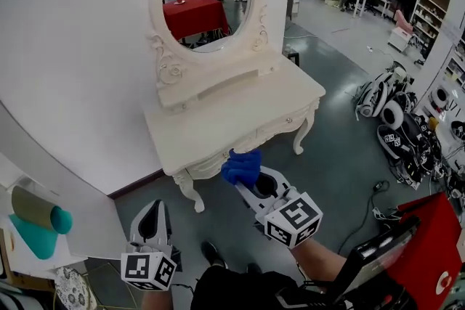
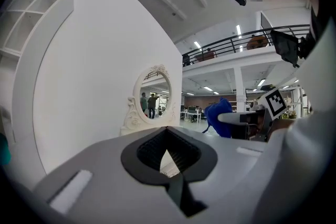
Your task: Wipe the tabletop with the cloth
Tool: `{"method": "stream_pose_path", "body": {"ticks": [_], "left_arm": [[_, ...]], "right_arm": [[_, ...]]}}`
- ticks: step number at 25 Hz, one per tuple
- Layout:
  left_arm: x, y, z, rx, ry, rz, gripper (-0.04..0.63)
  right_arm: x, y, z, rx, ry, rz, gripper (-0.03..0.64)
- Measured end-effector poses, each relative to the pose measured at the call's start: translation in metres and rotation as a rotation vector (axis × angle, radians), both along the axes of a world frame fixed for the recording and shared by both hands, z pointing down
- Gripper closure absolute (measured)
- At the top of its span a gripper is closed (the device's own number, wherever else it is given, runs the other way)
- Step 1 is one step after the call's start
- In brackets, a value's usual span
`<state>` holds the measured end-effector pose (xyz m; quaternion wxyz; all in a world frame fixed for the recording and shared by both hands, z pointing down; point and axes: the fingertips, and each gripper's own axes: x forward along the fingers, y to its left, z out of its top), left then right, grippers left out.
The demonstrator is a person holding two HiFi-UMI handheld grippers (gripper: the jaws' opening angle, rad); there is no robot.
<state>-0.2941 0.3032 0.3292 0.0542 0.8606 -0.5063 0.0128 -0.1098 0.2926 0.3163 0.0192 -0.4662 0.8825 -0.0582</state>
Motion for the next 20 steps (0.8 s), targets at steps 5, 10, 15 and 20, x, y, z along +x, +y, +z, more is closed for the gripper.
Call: {"method": "stream_pose_path", "body": {"ticks": [5,10,15,20], "left_arm": [[-0.024,-0.044,0.002,0.005,0.034,-0.006,0.586],[-0.047,-0.085,-0.003,0.009,0.038,-0.001,0.586],[-0.070,-0.120,-0.003,0.013,0.042,0.016,0.586],[-0.091,-0.154,0.003,0.006,0.056,0.033,0.586]], "right_arm": [[-0.023,-0.044,0.000,-0.001,0.021,0.008,0.497],[-0.049,-0.085,0.000,-0.020,0.029,0.014,0.497],[-0.075,-0.120,-0.001,-0.028,0.036,0.025,0.497],[-0.098,-0.157,0.005,-0.043,0.054,0.043,0.497]]}}
